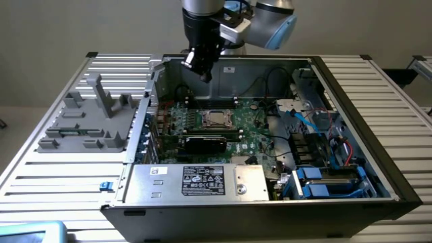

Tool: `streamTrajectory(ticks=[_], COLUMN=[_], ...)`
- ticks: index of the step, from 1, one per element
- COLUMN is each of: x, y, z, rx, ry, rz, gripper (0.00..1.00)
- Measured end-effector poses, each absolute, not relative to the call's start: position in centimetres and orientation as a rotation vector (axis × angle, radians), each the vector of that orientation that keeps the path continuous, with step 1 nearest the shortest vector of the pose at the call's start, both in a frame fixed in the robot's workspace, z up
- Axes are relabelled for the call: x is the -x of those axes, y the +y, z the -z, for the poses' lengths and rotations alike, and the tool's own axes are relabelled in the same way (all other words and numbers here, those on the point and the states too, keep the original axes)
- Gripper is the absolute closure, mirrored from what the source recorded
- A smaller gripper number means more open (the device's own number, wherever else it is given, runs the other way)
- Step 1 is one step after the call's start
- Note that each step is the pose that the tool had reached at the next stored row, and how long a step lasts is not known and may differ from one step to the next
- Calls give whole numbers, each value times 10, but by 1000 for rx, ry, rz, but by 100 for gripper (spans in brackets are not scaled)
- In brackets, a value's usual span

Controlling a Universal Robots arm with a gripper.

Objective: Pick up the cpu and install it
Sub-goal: 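Install the first cpu locking lever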

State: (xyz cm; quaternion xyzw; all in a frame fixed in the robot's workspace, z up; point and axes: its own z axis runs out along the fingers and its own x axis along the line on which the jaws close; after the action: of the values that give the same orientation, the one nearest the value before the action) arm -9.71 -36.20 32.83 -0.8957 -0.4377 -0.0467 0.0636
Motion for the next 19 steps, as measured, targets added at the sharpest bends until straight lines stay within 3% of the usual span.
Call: streamTrajectory(ticks=[19], x=[97], y=[-362], z=[-321], rx=[2898], ry=[-871], rz=[171], gripper=[89])
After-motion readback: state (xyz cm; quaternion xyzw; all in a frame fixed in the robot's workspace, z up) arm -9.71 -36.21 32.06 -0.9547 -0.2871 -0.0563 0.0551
